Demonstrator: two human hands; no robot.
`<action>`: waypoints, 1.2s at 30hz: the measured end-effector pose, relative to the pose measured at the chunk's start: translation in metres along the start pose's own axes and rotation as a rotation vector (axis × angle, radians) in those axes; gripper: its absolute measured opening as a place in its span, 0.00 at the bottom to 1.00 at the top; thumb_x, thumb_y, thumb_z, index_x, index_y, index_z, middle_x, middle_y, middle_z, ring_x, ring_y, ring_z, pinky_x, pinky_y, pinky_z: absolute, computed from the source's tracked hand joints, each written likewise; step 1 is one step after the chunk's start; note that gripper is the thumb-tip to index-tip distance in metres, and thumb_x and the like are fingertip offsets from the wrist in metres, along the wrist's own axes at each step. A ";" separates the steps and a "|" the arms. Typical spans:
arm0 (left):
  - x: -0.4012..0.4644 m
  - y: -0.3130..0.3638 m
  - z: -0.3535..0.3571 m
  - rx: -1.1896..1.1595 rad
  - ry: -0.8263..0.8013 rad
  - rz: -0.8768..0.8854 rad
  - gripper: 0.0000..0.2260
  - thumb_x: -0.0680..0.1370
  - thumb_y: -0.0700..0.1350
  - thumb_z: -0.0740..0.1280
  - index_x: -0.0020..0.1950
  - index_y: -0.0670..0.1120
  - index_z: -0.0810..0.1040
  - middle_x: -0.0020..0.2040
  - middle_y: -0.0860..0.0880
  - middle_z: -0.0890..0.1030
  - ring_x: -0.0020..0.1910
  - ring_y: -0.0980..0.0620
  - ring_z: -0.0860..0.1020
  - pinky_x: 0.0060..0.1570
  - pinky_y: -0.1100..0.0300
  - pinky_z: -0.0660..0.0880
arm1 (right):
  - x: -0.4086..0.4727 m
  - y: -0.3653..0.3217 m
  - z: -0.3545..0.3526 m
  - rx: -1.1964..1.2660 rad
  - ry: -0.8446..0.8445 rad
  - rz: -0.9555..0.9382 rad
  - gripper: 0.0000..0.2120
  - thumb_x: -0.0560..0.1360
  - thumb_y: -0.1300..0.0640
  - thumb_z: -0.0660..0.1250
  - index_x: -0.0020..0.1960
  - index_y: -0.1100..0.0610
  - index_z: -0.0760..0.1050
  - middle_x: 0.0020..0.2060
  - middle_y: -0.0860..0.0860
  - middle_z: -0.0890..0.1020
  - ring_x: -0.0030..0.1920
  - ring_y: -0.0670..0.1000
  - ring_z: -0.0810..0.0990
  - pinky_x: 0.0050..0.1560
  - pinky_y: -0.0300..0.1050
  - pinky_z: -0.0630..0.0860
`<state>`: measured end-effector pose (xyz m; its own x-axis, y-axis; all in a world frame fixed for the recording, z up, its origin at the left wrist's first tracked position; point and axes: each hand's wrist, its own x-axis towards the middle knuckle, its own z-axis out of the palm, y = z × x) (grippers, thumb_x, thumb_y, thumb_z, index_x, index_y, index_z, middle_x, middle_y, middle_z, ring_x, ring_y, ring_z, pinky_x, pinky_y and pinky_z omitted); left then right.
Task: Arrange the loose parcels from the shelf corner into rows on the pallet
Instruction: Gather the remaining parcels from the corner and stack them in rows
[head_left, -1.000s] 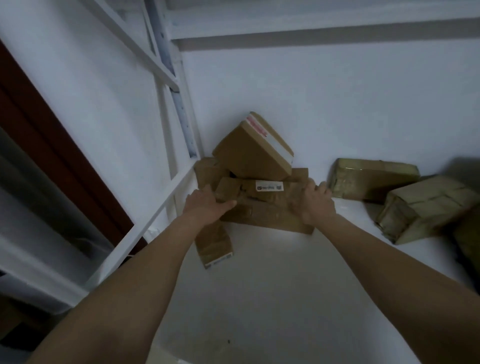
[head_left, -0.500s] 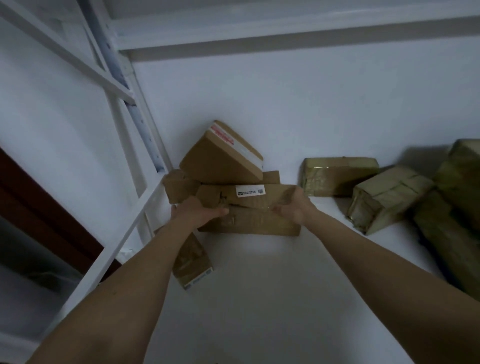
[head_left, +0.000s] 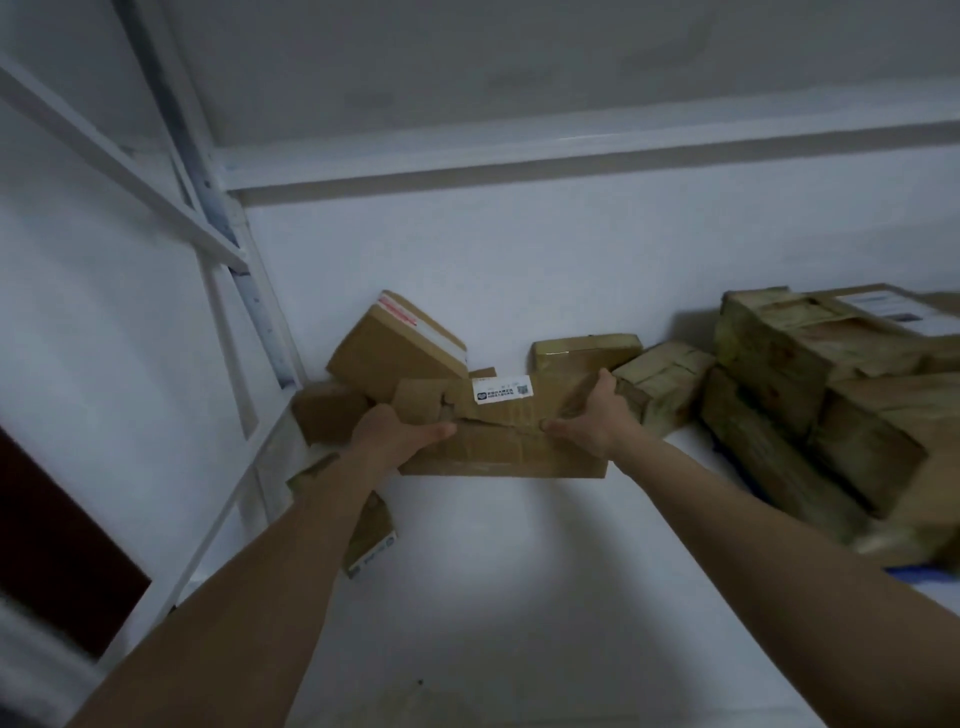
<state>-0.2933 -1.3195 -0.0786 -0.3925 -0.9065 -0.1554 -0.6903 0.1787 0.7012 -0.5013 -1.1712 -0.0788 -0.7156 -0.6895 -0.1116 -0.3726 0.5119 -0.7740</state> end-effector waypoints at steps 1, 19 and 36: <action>-0.007 0.004 -0.001 -0.028 0.015 0.003 0.43 0.65 0.64 0.74 0.70 0.39 0.68 0.66 0.43 0.74 0.62 0.43 0.73 0.50 0.57 0.70 | -0.009 0.001 -0.005 0.010 0.017 0.003 0.57 0.66 0.49 0.77 0.77 0.58 0.38 0.72 0.61 0.60 0.70 0.61 0.64 0.68 0.54 0.65; -0.084 0.065 0.013 -0.638 0.148 0.014 0.46 0.58 0.71 0.73 0.70 0.51 0.67 0.67 0.47 0.71 0.63 0.42 0.73 0.55 0.42 0.76 | -0.134 0.010 -0.091 -0.021 0.205 -0.091 0.41 0.63 0.45 0.78 0.68 0.57 0.62 0.64 0.55 0.63 0.62 0.56 0.69 0.61 0.51 0.73; -0.117 0.177 0.085 -1.219 -0.164 -0.182 0.29 0.65 0.50 0.77 0.65 0.50 0.73 0.61 0.44 0.78 0.53 0.41 0.79 0.38 0.38 0.80 | -0.149 0.059 -0.208 -0.180 0.359 -0.502 0.33 0.68 0.46 0.74 0.69 0.53 0.65 0.59 0.50 0.71 0.58 0.51 0.72 0.60 0.46 0.72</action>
<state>-0.4215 -1.1492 0.0047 -0.4822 -0.8067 -0.3416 0.2375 -0.4957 0.8354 -0.5394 -0.9315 0.0221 -0.5696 -0.6695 0.4768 -0.7847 0.2705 -0.5577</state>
